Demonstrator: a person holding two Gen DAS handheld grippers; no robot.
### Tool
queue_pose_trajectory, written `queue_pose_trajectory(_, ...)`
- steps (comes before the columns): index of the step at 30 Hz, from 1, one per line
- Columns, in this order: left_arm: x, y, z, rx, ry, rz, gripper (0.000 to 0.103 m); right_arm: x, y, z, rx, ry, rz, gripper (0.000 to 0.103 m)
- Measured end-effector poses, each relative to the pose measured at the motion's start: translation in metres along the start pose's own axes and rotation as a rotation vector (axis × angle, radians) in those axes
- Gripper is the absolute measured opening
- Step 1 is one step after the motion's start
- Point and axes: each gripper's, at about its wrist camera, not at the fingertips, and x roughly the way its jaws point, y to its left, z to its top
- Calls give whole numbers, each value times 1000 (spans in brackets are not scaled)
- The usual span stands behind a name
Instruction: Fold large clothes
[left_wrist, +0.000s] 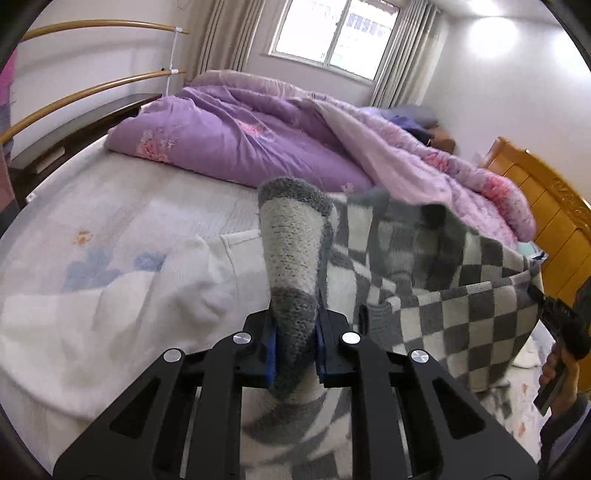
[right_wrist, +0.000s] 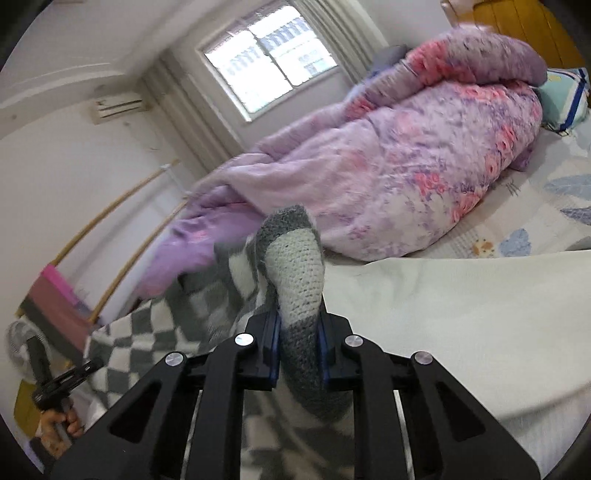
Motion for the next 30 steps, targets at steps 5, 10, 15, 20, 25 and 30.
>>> queue_pose_trajectory(5, -68, 1, -50, -33, -26, -22, 15, -79, 7, -35, -35, -15, 53, 14)
queue_pose_trajectory(10, -118, 8, -122, -77, 4, -29, 15, -150, -11, -90, -10, 11, 66, 15)
queue_pose_trajectory(15, -141, 18, -197, -128, 78, 12, 19, -190, -36, -151, 57, 66, 18, 26)
queue_pose_trajectory(20, -146, 26, -252, -175, 157, 95, 27, -205, -64, -207, 171, 202, -89, 28)
queue_pose_trajectory(25, -171, 33, -281, -265, 162, 144, 50, -229, -77, -236, 285, 228, -120, 43)
queue_pose_trajectory(30, -215, 47, -295, -418, 109, 111, 65, -249, -66, -236, 340, 222, -39, 59)
